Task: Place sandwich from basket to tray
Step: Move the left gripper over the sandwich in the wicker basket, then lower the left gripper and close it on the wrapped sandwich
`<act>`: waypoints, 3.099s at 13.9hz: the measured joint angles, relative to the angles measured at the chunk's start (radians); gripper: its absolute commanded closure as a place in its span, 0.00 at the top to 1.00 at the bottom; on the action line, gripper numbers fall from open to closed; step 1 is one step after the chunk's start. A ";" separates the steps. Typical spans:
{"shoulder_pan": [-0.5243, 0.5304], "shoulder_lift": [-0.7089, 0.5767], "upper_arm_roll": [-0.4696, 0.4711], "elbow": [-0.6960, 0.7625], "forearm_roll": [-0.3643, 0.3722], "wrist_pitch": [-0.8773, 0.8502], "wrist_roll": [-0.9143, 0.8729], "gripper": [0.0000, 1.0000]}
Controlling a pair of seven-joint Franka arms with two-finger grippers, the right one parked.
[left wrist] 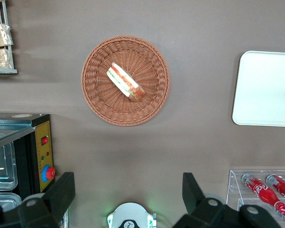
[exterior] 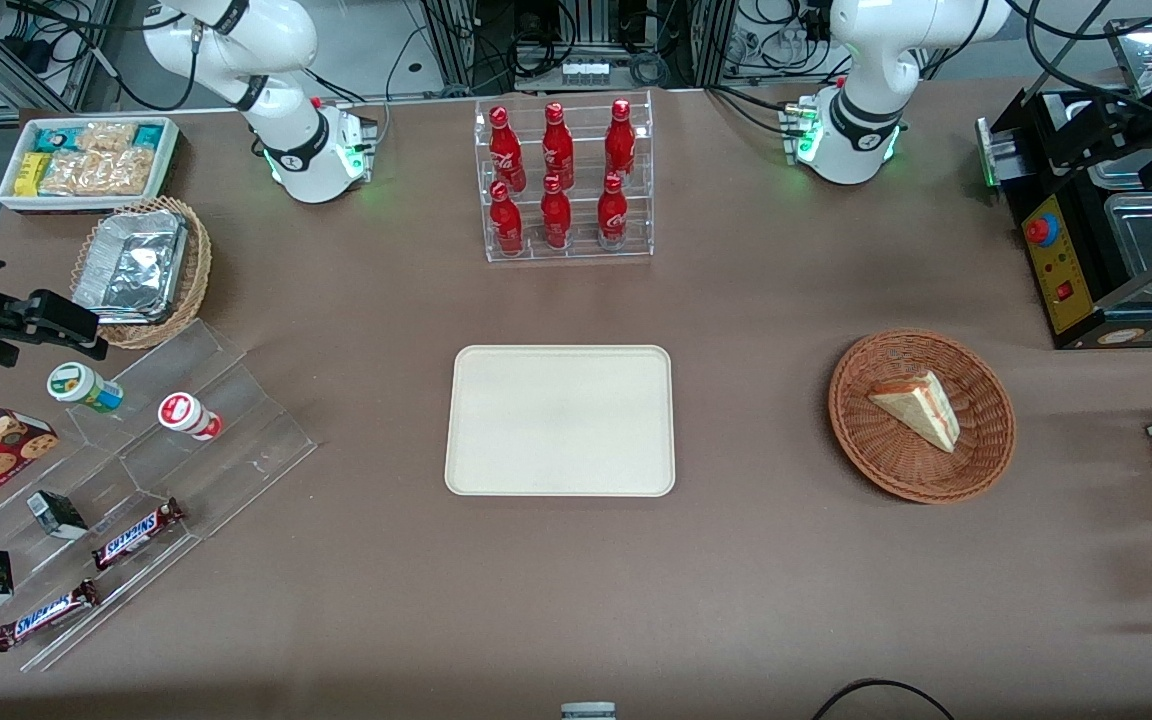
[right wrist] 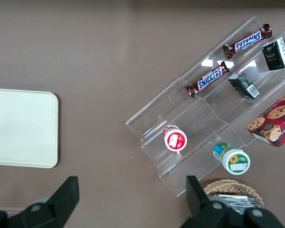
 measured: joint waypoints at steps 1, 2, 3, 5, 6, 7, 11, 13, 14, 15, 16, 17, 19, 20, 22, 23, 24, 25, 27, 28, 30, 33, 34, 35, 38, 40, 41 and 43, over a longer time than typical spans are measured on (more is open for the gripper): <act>0.001 0.000 0.000 0.000 0.001 -0.004 0.000 1.00; 0.002 0.001 0.001 0.000 0.002 -0.015 0.000 1.00; 0.006 0.006 0.002 -0.001 0.004 -0.022 0.000 1.00; 0.024 0.040 0.003 -0.008 0.030 -0.022 -0.001 1.00; 0.039 0.073 0.004 -0.011 0.039 -0.020 -0.010 1.00; 0.049 0.110 0.005 -0.014 0.042 -0.011 -0.040 1.00; 0.054 0.218 0.002 -0.118 0.045 0.180 -0.319 1.00; 0.053 0.227 -0.001 -0.223 0.045 0.318 -0.471 1.00; 0.053 0.228 -0.002 -0.272 0.045 0.378 -0.533 1.00; 0.053 0.230 -0.002 -0.319 0.045 0.441 -0.595 1.00; 0.053 0.233 -0.002 -0.361 0.045 0.499 -0.644 1.00; 0.052 0.239 -0.003 -0.396 0.045 0.547 -0.686 1.00; 0.049 0.263 -0.005 -0.454 0.045 0.635 -0.740 1.00; 0.049 0.278 -0.006 -0.482 0.045 0.689 -0.752 1.00; 0.049 0.310 -0.006 -0.538 0.045 0.798 -0.775 1.00; 0.049 0.324 -0.007 -0.561 0.045 0.847 -0.781 1.00; 0.049 0.338 -0.007 -0.582 0.045 0.894 -0.790 1.00; 0.049 0.353 -0.007 -0.599 0.045 0.935 -0.805 1.00; 0.048 0.386 -0.007 -0.621 0.045 0.996 -0.825 1.00; 0.047 0.401 -0.007 -0.627 0.045 1.019 -0.829 1.00; 0.046 0.423 -0.008 -0.638 0.045 1.046 -0.831 1.00; 0.046 0.437 -0.007 -0.644 0.045 1.048 -0.835 0.80; 0.046 0.440 -0.007 -0.645 0.045 1.048 -0.843 0.50; 0.046 0.441 -0.007 -0.645 0.045 1.048 -0.855 0.27; 0.045 0.441 -0.008 -0.645 0.045 1.048 -0.867 0.03; 0.044 0.440 -0.008 -0.645 0.045 1.048 -0.868 0.02; 0.043 0.440 -0.008 -0.644 0.046 1.048 -0.868 0.02; 0.041 0.437 -0.008 -0.641 0.058 1.042 -0.867 0.02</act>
